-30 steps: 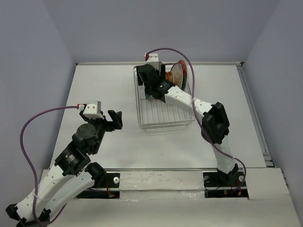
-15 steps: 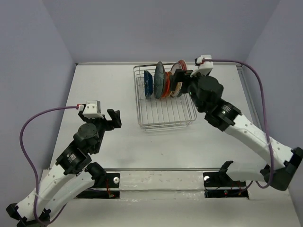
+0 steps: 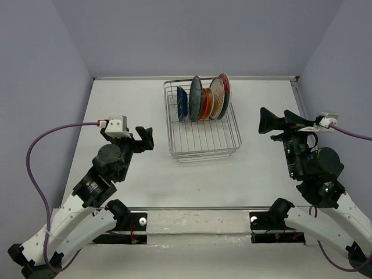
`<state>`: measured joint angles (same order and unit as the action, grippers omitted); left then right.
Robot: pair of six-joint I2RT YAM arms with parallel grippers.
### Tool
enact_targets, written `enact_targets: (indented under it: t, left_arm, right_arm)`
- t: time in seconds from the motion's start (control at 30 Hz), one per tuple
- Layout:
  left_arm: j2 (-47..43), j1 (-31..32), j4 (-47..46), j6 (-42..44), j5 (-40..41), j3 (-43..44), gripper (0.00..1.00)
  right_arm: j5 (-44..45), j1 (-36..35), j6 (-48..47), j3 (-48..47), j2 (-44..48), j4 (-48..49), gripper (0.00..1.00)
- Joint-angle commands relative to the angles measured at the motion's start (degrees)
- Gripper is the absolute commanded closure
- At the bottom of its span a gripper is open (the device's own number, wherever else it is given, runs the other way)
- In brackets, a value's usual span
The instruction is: Load the plates into the dish rack
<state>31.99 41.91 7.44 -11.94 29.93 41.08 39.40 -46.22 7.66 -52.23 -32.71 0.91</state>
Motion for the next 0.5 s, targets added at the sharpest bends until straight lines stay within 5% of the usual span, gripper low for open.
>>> enact_targets:
  t: [0.0, 0.2, 0.47]
  left_arm:
    - [2.89, -0.25, -6.82, 0.25, 2.14, 4.71, 0.01]
    - [0.63, -0.34, -15.26, 3.68, -0.74, 2.17, 0.01]
    - [-3.86, -0.86, -13.69, 5.09, -0.23, -1.61, 0.01]
  right_arm:
    - [2.26, -0.37, -0.98, 2.57, -0.16, 5.33, 0.02]
    - [1.91, -0.37, -1.24, 2.05, -4.02, 5.42, 0.02]
    - [0.42, -0.37, -0.20, 0.90, -8.06, 6.21, 0.02]
